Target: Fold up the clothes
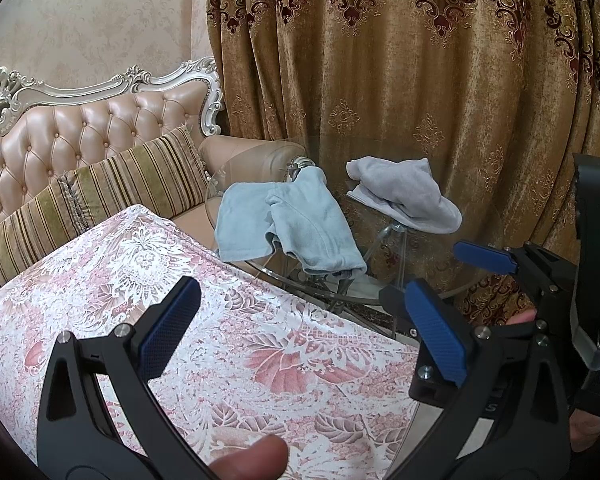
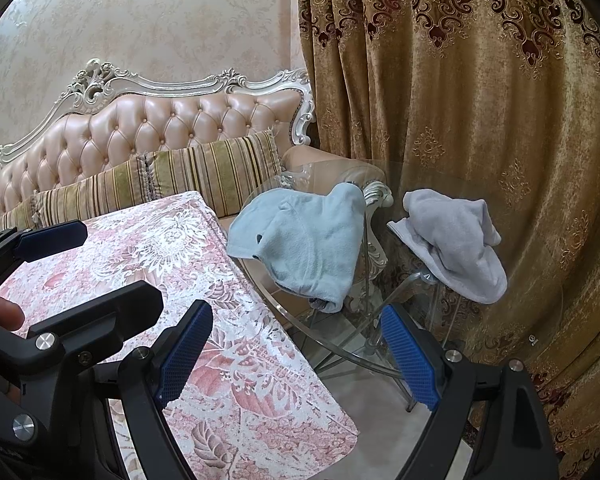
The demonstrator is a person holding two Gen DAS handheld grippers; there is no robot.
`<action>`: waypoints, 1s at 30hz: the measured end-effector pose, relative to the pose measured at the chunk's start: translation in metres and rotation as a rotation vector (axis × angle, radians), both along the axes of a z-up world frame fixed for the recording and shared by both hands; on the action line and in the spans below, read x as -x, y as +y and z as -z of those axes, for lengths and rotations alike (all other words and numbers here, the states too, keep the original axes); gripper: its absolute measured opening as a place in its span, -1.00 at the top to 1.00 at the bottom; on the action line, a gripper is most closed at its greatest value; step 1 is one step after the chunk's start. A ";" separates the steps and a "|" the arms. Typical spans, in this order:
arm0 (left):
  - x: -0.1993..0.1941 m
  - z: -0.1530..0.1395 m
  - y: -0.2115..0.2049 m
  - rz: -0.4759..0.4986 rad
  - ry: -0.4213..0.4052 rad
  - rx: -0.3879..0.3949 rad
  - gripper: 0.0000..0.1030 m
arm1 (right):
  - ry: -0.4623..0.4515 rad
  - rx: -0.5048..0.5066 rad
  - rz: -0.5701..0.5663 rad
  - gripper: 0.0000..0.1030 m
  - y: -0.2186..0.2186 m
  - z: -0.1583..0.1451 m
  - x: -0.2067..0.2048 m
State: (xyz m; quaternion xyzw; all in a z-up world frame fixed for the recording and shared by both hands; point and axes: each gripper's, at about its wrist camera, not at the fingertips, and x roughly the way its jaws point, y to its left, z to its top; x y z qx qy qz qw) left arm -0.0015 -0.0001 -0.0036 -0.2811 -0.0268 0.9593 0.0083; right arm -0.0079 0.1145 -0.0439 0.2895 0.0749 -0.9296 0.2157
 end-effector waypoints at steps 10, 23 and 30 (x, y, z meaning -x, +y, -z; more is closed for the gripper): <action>0.000 -0.001 0.000 -0.013 0.002 0.003 -0.99 | 0.002 0.003 0.000 -0.69 0.000 -0.001 0.000; 0.005 0.000 0.001 -0.017 -0.010 0.006 -0.99 | -0.008 0.007 -0.002 -0.69 0.001 0.001 0.005; 0.017 0.007 -0.004 -0.020 -0.038 -0.017 -0.99 | -0.033 0.018 0.008 -0.69 0.006 0.009 0.016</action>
